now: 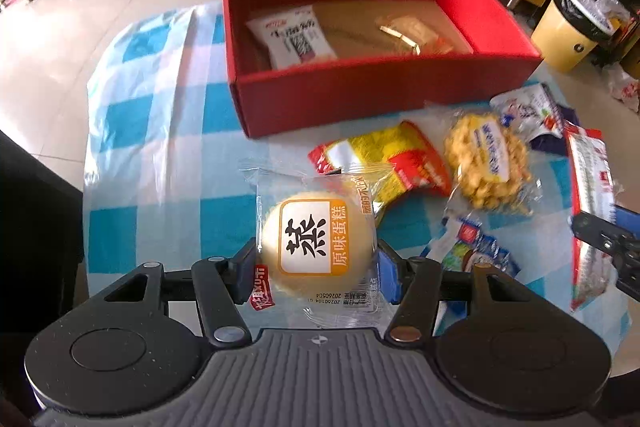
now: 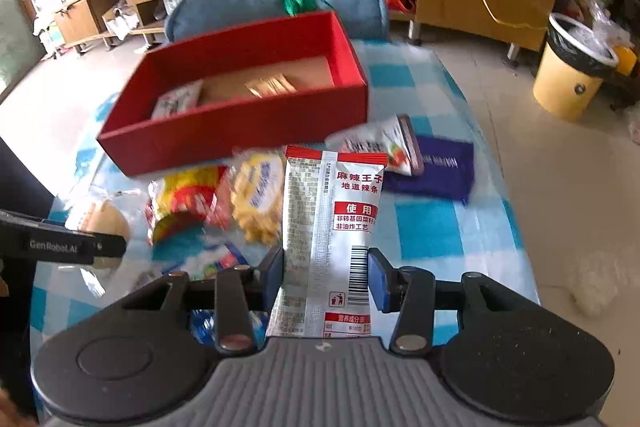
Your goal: Organize snacks
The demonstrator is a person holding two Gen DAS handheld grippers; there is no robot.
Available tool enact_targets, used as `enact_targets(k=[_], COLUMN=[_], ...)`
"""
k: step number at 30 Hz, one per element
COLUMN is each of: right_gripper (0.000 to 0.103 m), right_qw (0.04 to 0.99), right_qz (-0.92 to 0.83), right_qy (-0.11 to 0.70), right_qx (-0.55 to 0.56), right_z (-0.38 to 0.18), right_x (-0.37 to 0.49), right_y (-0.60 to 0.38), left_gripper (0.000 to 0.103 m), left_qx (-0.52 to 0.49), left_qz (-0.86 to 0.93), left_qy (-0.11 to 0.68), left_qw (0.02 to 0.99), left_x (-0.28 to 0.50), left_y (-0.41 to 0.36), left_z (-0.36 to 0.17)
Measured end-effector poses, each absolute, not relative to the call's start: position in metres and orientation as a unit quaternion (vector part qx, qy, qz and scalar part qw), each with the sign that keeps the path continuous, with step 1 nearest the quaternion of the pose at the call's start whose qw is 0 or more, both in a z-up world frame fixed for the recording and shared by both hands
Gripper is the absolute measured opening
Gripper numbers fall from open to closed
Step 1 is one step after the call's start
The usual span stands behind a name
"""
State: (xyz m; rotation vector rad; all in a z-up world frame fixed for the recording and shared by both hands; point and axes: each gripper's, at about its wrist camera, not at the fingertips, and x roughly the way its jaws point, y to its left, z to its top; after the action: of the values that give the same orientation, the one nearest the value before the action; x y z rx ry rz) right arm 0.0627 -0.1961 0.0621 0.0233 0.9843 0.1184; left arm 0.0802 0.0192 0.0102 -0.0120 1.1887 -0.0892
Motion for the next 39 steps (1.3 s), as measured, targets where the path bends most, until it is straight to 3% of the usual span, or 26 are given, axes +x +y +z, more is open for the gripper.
enact_targets(k=[39], right_gripper=[0.043], right_qw=[0.904], right_qz=[0.074], right_qy=[0.418], right_qx=[-0.042], right_z=[0.086], right_x=[0.158], right_y=[-0.157], left_gripper=[0.065], left_qx=[0.036], left_qz=[-0.013], left_qy=[0.492], left_qw=[0.87], left_x=[0.139], left_y=[-0.001], left_z=[0.049])
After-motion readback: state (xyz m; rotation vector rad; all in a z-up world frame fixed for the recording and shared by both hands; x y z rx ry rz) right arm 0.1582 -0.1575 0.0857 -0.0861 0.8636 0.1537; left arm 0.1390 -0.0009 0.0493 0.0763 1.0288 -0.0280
